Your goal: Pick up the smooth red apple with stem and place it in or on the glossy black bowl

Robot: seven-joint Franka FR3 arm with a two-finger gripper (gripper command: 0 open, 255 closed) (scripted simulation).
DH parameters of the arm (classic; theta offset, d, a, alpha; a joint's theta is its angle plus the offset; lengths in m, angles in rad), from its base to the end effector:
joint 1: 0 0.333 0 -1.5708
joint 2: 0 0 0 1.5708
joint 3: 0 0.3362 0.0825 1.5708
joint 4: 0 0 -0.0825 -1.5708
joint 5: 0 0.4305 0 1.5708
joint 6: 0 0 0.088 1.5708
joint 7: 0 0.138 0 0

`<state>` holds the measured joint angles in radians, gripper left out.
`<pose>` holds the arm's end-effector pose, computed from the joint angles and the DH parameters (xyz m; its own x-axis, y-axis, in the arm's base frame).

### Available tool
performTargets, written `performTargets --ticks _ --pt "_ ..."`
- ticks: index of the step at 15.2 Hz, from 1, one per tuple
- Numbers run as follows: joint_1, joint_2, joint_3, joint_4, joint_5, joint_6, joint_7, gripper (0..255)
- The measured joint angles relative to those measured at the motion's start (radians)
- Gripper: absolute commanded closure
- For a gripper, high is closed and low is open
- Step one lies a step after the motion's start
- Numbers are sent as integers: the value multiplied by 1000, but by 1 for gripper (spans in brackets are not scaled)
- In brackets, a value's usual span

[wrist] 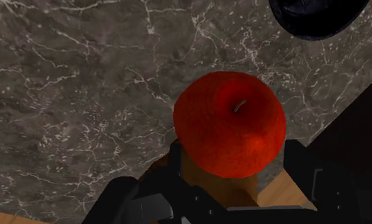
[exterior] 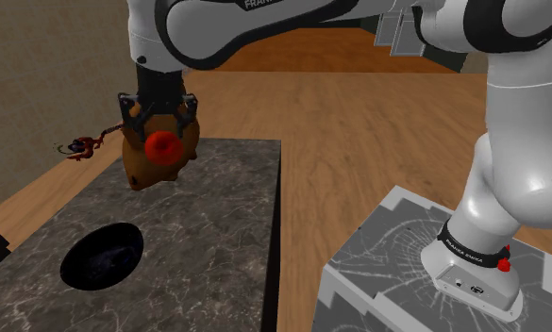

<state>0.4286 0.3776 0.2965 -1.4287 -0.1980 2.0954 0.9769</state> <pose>0.6000 0.4678 0.4980 0.9434 -0.2313 0.2379 -0.1854 -0.9621 -0.2000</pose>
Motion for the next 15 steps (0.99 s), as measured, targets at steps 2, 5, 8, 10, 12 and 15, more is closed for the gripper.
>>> performTargets --ticks 2,5,8,10,12,15 --pt "40 39 3 54 -24 -21 42 255" --pt "105 101 7 159 -58 -72 100 255" --pt "180 185 7 301 -93 -138 153 255" --pt "235 259 2 418 -117 -184 182 255" --pt "289 337 -4 558 -134 -248 196 255" --pt "301 353 -6 557 -141 -235 211 255"
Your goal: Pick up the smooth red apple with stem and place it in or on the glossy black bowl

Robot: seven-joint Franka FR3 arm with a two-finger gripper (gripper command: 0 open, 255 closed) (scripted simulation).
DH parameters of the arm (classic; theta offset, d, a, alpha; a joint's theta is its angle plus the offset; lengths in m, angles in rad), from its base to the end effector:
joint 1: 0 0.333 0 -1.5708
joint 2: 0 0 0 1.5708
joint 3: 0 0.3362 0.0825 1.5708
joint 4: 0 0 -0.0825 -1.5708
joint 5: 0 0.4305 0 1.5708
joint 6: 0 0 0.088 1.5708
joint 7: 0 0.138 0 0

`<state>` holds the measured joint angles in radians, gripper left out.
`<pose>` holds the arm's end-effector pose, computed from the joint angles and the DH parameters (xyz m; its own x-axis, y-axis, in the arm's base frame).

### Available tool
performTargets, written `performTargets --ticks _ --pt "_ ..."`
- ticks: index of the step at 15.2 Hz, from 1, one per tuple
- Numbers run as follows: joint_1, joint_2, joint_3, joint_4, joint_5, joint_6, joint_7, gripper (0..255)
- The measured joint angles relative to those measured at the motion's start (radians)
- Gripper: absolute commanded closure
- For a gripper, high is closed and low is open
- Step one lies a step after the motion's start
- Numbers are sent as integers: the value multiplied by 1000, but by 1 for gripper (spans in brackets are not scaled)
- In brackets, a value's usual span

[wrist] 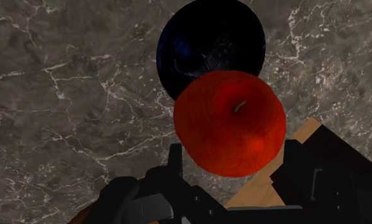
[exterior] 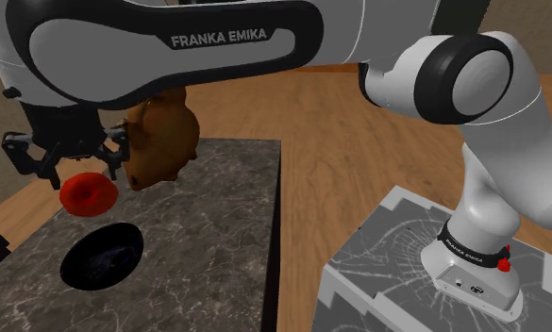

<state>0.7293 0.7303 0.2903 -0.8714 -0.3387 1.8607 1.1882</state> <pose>0.5431 0.6387 0.5005 0.9433 -0.2318 0.2376 -0.1862 -0.9621 -0.1993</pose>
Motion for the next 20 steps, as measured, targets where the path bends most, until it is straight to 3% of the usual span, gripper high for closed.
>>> performTargets --ticks 10,14,20 --pt "-28 -39 0 -198 -7 153 36 255" --pt "-33 -32 -3 -247 -13 208 47 255" --pt "-34 -30 -3 -251 -14 214 48 255"
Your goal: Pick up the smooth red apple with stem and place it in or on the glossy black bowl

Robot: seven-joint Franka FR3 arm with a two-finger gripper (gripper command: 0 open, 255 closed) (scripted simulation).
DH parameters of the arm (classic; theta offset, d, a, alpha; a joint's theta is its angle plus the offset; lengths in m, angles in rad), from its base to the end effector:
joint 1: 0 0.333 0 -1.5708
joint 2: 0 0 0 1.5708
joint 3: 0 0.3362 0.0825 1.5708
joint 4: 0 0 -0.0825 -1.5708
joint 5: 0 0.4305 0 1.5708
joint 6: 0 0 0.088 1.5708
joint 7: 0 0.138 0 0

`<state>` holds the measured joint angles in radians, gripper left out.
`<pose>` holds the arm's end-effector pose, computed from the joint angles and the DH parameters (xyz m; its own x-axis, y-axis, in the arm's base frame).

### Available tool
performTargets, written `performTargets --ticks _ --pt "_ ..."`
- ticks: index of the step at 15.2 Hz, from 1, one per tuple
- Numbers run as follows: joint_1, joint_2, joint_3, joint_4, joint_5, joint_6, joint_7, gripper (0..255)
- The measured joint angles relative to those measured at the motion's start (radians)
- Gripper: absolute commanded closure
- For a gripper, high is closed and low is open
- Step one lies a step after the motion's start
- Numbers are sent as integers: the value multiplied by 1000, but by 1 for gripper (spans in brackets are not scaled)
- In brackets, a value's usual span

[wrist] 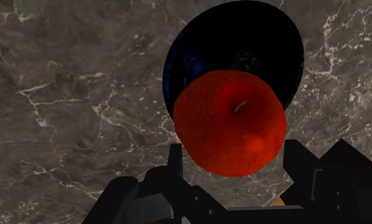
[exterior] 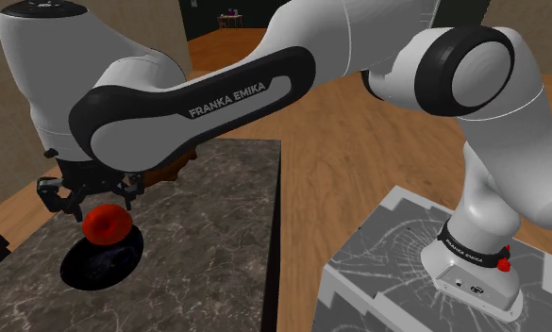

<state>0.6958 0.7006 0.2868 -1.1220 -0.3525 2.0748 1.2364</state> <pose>0.5421 0.6386 0.4132 0.9431 -0.2324 0.2380 -0.1866 -0.9619 -0.1997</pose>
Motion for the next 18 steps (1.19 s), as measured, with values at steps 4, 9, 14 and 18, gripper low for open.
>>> performTargets --ticks 4,9,14,18 --pt "0 0 0 0 0 0 0 0" --pt "-2 -33 5 -16 5 -17 1 0" --pt "-1 -70 12 0 15 -69 -6 0" --pt "-1 -70 12 5 16 -74 -7 0"
